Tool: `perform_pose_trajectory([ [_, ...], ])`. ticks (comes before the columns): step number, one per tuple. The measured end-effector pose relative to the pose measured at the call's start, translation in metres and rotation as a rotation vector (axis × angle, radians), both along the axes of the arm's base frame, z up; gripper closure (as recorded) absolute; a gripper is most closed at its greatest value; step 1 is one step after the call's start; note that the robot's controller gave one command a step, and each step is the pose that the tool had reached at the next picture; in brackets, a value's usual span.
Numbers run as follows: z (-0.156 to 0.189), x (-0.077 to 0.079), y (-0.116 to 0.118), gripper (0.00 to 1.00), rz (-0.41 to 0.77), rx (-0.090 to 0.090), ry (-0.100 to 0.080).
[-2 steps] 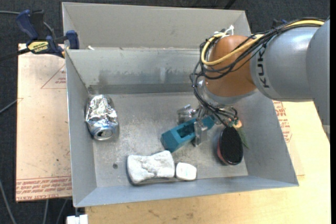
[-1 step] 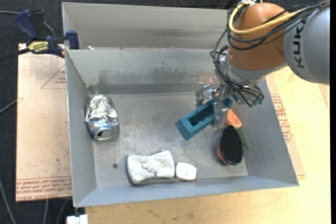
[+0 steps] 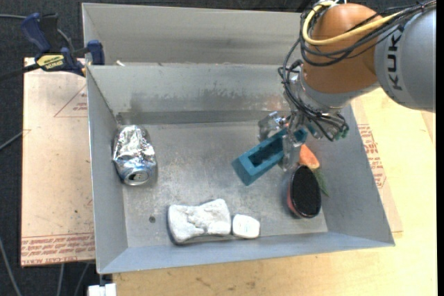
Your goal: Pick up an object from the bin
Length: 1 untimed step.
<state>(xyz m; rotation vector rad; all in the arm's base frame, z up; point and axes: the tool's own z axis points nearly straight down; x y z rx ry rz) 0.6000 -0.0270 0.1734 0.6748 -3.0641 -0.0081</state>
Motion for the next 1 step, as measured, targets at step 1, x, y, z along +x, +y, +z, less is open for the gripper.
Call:
perform_pose_trajectory([
  [1,0.1167,0.0057,0.0036,1.00,-0.027,0.000,0.001],
])
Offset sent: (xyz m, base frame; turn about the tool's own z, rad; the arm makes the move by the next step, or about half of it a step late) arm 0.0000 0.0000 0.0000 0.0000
